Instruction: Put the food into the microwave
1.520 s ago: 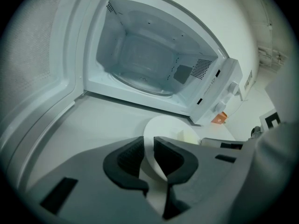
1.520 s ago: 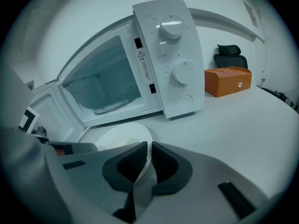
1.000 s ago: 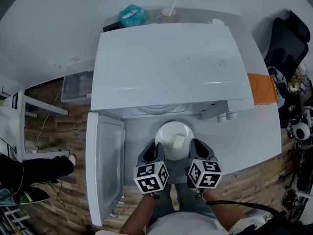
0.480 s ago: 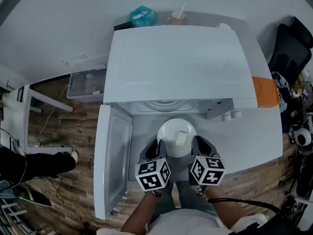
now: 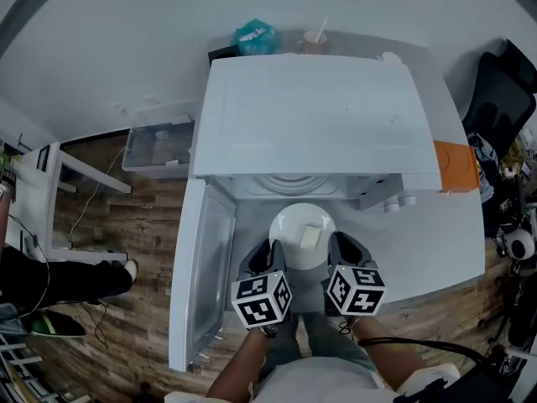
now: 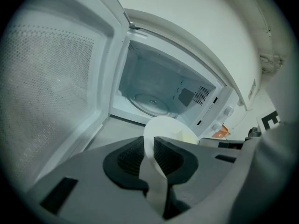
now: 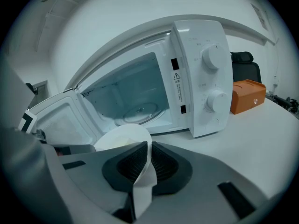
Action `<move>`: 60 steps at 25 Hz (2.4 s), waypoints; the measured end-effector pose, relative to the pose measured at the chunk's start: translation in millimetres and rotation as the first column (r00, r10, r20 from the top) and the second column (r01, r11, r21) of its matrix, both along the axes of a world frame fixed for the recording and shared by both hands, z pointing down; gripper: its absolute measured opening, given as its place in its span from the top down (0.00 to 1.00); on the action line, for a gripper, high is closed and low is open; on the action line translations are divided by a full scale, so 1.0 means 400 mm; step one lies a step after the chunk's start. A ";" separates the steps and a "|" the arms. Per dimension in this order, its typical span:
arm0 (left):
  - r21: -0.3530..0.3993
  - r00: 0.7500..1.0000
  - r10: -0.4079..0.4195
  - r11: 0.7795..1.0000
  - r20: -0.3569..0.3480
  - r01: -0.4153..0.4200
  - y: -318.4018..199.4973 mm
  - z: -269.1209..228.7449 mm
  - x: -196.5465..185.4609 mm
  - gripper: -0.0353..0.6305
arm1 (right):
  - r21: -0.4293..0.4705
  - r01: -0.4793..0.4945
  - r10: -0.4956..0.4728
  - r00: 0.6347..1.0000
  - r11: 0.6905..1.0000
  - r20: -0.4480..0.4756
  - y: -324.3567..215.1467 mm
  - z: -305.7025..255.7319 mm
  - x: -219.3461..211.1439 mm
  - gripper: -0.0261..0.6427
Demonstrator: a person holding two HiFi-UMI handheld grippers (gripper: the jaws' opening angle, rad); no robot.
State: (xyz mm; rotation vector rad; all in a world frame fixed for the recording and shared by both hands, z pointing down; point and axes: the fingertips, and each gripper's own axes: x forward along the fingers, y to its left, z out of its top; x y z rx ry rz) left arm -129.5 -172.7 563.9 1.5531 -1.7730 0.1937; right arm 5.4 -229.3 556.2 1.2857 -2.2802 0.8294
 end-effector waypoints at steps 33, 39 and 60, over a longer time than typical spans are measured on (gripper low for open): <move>0.036 0.997 -0.078 0.996 0.011 0.077 -0.116 -0.022 -0.090 0.85 | 0.042 0.005 -0.007 0.999 0.999 0.036 -0.124 -0.027 -0.089 0.92; 0.043 0.995 -0.094 0.995 0.016 0.093 -0.141 -0.024 -0.112 0.85 | 0.051 0.011 -0.014 0.999 0.999 0.049 -0.156 -0.035 -0.113 0.92; 0.046 0.994 -0.095 0.995 0.061 0.092 -0.212 -0.005 -0.148 0.85 | 0.076 0.037 -0.040 0.999 0.996 0.029 -0.237 -0.015 -0.157 0.92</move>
